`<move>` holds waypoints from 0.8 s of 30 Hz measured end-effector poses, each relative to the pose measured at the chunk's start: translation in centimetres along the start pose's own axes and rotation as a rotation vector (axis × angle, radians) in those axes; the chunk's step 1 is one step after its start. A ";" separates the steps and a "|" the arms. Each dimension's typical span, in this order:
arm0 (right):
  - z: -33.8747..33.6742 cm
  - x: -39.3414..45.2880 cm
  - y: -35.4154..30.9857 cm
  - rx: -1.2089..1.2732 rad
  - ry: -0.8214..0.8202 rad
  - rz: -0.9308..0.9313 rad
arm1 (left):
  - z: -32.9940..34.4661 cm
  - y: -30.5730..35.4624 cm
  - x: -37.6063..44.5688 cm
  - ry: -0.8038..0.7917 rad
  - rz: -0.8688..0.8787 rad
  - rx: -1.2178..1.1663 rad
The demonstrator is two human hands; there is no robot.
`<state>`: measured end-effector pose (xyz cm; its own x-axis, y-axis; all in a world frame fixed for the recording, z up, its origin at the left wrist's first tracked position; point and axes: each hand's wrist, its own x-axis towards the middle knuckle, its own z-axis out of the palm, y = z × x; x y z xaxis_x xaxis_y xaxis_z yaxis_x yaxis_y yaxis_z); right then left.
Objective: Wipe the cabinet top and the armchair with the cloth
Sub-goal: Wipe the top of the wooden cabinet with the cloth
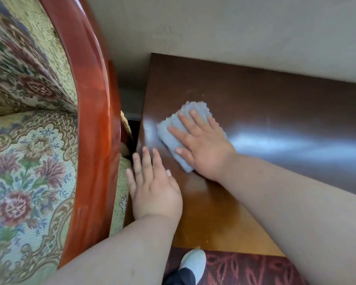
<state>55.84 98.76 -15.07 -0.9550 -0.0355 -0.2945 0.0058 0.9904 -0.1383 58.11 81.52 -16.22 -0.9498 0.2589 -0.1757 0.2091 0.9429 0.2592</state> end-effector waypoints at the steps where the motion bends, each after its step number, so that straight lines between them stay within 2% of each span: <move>1: 0.5 -2.0 -0.5 -0.025 -0.036 -0.067 | 0.1 -0.1 0.0 -0.002 -0.001 -0.002; 5: 2.0 -9.3 -0.1 -0.102 -0.131 -0.297 | 0.3 -0.4 -0.1 0.003 0.006 -0.007; 8: 1.3 -8.6 3.0 -0.176 -0.176 -0.395 | 0.2 -0.2 0.0 0.002 -0.004 -0.005; 10: 0.4 -5.8 5.1 -0.144 -0.139 -0.247 | 0.1 -0.1 -0.1 -0.014 -0.005 0.004; 14: -1.7 2.0 8.2 0.005 0.032 0.258 | -0.1 -0.1 0.0 -0.024 -0.010 0.012; 17: -2.4 7.3 7.1 0.099 0.116 0.370 | -0.3 0.0 -0.1 -0.040 -0.014 0.018; 19: -2.8 9.5 4.7 0.117 0.122 0.282 | -0.4 0.2 0.0 -0.040 -0.021 0.013; 21: -3.0 9.9 2.2 0.110 0.086 0.104 | -0.4 0.2 0.0 -0.035 -0.025 0.012; 24: -2.7 6.0 0.6 0.083 0.041 -0.162 | -0.3 0.2 -0.1 -0.037 -0.020 0.018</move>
<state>49.28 99.50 -14.36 -0.9567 -0.1866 -0.2234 -0.1264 0.9576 -0.2588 58.17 81.63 -15.88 -0.9445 0.2475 -0.2159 0.1948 0.9514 0.2385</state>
